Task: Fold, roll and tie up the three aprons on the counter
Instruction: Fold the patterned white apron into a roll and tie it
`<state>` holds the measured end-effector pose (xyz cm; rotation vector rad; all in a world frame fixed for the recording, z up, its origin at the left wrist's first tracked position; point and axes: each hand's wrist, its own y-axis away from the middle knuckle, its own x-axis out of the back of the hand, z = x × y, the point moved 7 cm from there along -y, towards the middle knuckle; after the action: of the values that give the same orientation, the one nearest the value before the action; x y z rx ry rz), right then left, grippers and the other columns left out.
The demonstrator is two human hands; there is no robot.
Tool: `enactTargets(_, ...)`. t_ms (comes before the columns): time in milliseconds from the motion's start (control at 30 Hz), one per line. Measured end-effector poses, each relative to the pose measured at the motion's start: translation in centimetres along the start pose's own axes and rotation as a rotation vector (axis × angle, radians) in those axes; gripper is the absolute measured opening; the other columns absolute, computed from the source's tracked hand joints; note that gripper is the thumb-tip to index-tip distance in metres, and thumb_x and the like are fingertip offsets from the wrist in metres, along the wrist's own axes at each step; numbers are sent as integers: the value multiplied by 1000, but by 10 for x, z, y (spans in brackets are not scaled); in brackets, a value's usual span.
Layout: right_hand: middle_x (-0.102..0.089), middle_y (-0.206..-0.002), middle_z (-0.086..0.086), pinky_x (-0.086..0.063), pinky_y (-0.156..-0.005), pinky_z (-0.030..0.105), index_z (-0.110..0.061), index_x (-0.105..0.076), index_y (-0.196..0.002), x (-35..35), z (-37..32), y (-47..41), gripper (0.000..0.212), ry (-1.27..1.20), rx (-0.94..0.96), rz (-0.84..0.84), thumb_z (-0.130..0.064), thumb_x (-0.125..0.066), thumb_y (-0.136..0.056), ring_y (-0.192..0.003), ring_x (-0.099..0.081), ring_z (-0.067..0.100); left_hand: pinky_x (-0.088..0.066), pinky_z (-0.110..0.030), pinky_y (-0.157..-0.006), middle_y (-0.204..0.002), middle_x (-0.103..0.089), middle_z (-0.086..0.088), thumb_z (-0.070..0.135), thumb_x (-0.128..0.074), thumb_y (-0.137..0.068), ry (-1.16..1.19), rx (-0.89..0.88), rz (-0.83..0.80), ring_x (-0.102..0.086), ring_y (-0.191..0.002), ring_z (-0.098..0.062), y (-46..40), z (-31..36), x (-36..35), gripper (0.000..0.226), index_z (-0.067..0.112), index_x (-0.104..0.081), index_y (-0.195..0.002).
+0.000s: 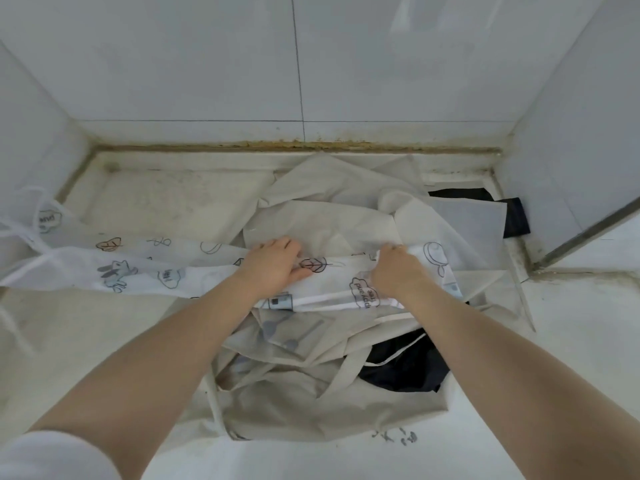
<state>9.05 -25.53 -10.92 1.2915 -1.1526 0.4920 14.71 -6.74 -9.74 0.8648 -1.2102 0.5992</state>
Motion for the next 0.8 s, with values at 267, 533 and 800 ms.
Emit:
enactTargets(267,-28,-139,19,-45,-91,37,-4,-20,-138,5,-37,9,56,284,-29,130,-14,-47,-90,-121,-44,33,-42,-34,-87,-125,-53,-8,54,-47,-90,42,-56,-85,-53,-110,-26,6,-21,-3,54,13,-43,-126)
enactTargets(533,-38,-136,4,-24,-104,33,-17,-42,-132,3,-142,39,50,210,655,238,-14,-49,-83,-125,-36,25,-44,-36,-73,-85,-61,-8,41,-30,-98,375,-84,155,-57,-80,-25,42,-63,42,47,6,-60,-89)
enactTargets(800,-57,-115,4,-24,-107,37,-21,-69,-93,-19,-161,72,36,491,948,289,-19,-74,-57,-115,-53,28,-42,-28,-68,-87,-50,0,43,-58,-87,287,112,-361,-52,-78,-18,81,-116,-13,28,15,-60,-85)
